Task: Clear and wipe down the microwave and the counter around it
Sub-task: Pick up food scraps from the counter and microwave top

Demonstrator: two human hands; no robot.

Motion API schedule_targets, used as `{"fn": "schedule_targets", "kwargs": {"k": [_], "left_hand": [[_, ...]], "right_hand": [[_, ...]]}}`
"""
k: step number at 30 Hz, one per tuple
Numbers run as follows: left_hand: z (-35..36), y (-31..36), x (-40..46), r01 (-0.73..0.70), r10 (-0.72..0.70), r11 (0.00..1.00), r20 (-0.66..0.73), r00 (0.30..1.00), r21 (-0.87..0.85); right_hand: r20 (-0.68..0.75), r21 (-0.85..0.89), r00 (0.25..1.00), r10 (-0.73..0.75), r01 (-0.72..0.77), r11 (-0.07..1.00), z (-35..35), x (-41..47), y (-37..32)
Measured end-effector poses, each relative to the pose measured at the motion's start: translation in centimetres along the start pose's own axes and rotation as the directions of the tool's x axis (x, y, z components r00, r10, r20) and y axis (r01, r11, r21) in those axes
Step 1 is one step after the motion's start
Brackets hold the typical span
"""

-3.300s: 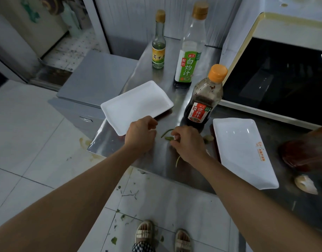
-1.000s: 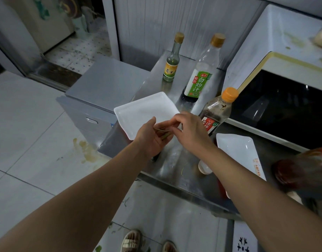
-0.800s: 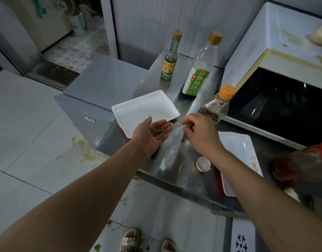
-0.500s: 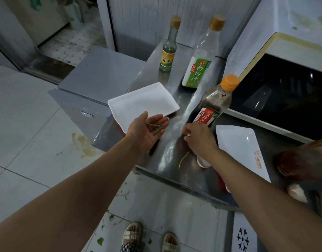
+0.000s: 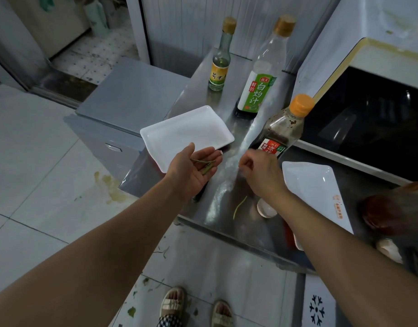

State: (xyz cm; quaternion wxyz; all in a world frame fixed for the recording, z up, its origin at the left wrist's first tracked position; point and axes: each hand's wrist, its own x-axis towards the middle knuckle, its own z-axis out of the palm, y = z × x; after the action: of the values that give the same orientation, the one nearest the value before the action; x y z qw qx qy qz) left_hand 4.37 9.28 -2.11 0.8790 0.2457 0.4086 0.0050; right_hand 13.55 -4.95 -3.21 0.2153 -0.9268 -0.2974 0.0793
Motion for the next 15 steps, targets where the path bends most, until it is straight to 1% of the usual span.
{"fn": "schedule_targets", "kwargs": {"k": [2, 5, 9, 13, 15], "left_hand": [[0.4, -0.2, -0.3, 0.002, -0.002, 1.0, 0.017, 1.0, -0.004], [1.2, -0.3, -1.1, 0.007, -0.007, 1.0, 0.049, 0.999, 0.001], [2.1, -0.1, -2.6, 0.01, -0.011, 1.0, 0.085, 0.996, 0.006], [2.8, 0.1, -4.0, 0.004, -0.002, 1.0, 0.1, 0.995, -0.024], [3.0, 0.2, -4.6, -0.004, 0.008, 0.999, 0.107, 0.994, -0.037]], "right_hand": [[-0.04, 0.14, 0.999, -0.009, 0.015, 0.99, -1.7, 0.2, -0.9], [-0.075, 0.206, 0.994, -0.077, 0.091, 0.974, -3.9, 0.3, -2.7], [-0.077, 0.191, 0.982, -0.172, 0.183, 0.964, -5.7, -0.1, -4.7], [-0.015, 0.155, 0.975, -0.222, 0.221, 0.963, -6.9, -0.7, -6.3], [0.004, 0.159, 0.975, -0.223, 0.22, 0.962, -7.3, -1.0, -6.7]]}}
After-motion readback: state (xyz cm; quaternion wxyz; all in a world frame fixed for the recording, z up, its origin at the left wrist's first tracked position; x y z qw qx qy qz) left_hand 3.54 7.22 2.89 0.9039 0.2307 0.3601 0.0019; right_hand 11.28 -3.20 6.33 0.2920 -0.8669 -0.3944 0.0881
